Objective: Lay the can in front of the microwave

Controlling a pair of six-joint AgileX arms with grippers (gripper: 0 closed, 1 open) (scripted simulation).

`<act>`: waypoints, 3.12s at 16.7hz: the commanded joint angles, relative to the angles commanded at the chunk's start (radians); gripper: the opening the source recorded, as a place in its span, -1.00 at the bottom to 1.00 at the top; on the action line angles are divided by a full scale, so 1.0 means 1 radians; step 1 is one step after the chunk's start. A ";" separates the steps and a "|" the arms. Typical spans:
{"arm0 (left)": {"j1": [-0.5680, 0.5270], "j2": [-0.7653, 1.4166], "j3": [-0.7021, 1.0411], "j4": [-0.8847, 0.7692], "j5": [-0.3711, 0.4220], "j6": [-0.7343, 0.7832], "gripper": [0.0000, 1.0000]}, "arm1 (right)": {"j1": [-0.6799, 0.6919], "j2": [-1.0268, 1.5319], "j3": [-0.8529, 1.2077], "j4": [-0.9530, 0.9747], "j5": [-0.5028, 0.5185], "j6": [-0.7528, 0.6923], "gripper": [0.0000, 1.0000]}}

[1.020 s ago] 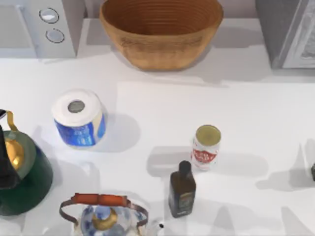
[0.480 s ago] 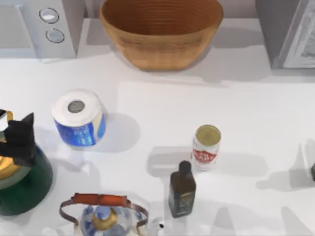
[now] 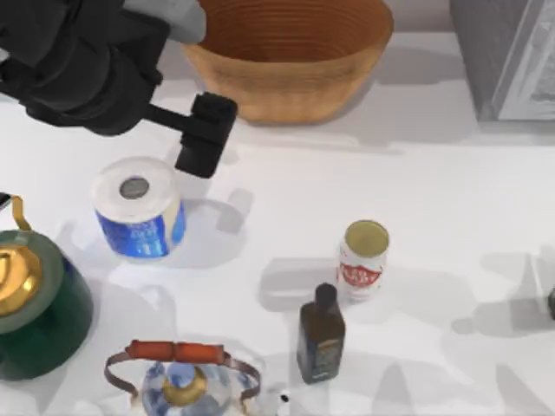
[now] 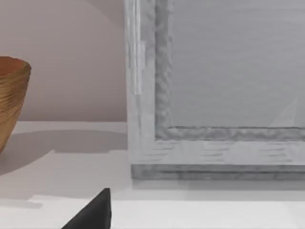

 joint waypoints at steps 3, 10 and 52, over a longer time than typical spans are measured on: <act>-0.110 0.285 0.292 -0.184 0.007 -0.009 1.00 | 0.000 0.000 0.000 0.000 0.000 0.000 1.00; -0.312 0.803 0.855 -0.495 0.019 -0.016 1.00 | 0.000 0.000 0.000 0.000 0.000 0.000 1.00; -0.376 0.932 0.743 -0.328 0.020 -0.012 -1.00 | 0.000 0.000 0.000 0.000 0.000 0.000 1.00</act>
